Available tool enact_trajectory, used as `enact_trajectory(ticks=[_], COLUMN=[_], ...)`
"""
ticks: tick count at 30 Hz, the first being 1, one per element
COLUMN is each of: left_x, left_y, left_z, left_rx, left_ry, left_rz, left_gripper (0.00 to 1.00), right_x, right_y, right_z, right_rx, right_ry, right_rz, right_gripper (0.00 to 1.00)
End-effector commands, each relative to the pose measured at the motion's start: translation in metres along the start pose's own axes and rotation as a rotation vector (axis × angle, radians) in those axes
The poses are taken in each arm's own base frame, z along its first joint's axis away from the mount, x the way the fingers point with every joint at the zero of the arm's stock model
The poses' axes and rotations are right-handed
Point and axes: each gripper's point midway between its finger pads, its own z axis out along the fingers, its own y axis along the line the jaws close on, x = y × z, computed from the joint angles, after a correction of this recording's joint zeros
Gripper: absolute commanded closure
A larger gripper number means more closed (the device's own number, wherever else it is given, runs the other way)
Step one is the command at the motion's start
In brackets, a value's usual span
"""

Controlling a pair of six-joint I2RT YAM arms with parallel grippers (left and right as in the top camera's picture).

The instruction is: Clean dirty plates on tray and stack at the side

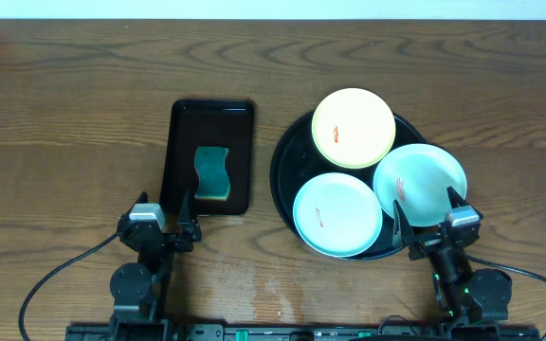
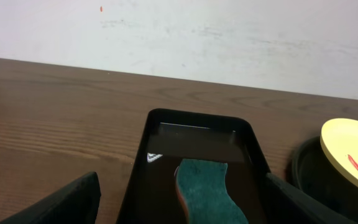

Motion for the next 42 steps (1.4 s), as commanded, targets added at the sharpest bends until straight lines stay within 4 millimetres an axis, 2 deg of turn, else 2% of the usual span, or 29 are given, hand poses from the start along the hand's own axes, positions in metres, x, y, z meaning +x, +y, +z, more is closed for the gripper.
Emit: enact_trajectory(ticks=[1, 36, 38, 40, 42], left_x=[0.015, 0.015, 0.015, 0.007, -0.016], left_y=[0.002, 0.004, 0.004, -0.001, -0.012], left_z=[0.000, 0.000, 0.000, 0.001, 0.000], left_rx=[-0.003, -0.018, -0.016, 0.008, 0.070], left_ry=[0.056, 0.055, 0.055, 0.021, -0.068], left_rz=[0.012, 0.019, 0.019, 0.005, -0.016], left_gripper=[0.17, 0.18, 0.18, 0.17, 0.17], right_x=[0.002, 0.001, 0.002, -0.003, -0.017], right_y=[-0.003, -0.008, -0.005, -0.005, -0.003], right_z=[0.000, 0.000, 0.000, 0.000, -0.001], right_rx=[0.014, 0.043, 0.025, 0.022, 0.008], right_ry=[0.007, 0.002, 0.003, -0.017, -0.067], right_rz=[0.006, 0.006, 0.053, 0.110, 0.151], right_gripper=[0.01, 0.01, 0.01, 0.01, 0.01])
